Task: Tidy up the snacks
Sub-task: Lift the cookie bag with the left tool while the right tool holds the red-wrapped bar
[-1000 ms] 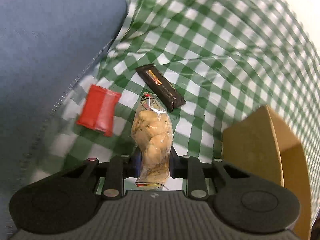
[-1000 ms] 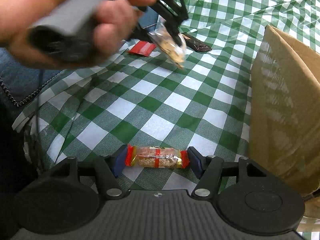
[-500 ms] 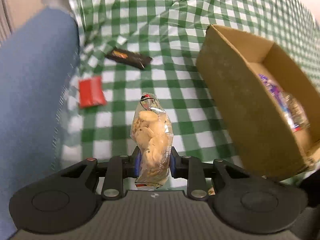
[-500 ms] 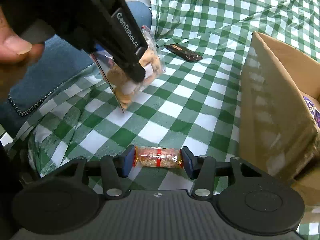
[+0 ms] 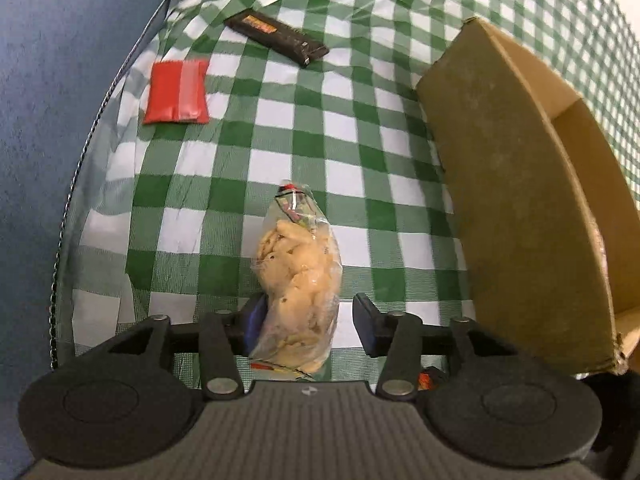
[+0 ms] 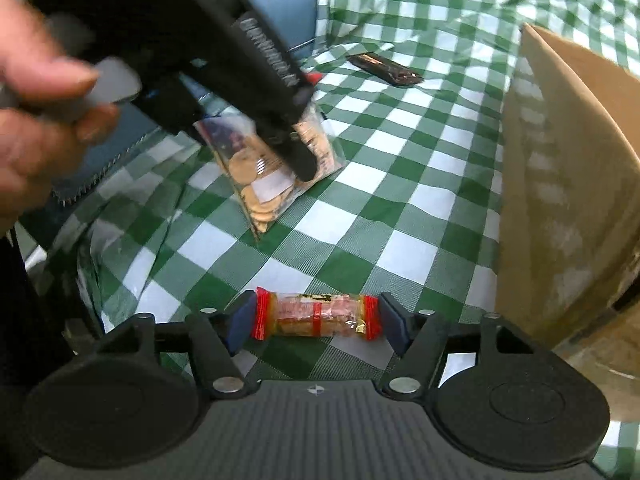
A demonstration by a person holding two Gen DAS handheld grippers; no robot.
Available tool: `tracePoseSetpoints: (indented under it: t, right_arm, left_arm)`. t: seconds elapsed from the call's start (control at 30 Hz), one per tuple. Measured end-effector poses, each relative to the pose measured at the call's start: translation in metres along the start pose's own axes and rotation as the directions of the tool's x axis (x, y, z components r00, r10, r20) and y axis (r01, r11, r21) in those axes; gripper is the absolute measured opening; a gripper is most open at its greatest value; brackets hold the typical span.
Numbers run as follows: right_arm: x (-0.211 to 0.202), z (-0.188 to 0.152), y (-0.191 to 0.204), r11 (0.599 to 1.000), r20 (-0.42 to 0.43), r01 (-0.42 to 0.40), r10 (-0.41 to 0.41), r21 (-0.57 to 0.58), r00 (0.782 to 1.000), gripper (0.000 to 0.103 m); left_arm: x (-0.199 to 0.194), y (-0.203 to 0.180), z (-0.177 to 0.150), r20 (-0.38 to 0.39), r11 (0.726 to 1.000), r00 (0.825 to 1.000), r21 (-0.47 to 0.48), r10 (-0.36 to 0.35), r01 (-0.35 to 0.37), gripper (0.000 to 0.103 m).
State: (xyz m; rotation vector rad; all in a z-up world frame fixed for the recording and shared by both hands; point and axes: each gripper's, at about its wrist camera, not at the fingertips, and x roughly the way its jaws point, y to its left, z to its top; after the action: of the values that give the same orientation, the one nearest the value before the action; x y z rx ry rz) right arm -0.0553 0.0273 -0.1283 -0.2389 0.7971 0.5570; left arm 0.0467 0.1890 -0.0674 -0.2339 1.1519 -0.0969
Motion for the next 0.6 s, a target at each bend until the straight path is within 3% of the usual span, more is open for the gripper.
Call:
tracePoseSetpoints:
  t: [0.6]
  right_arm:
    - [-0.0005, -0.0029, 0.0019, 0.999, 0.012, 0.017, -0.016, -0.033, 1.000, 0.067]
  left_arm:
    - [0.0095, -0.0035, 0.0069, -0.014, 0.999, 0.999, -0.016, 0.029, -0.030, 0.053]
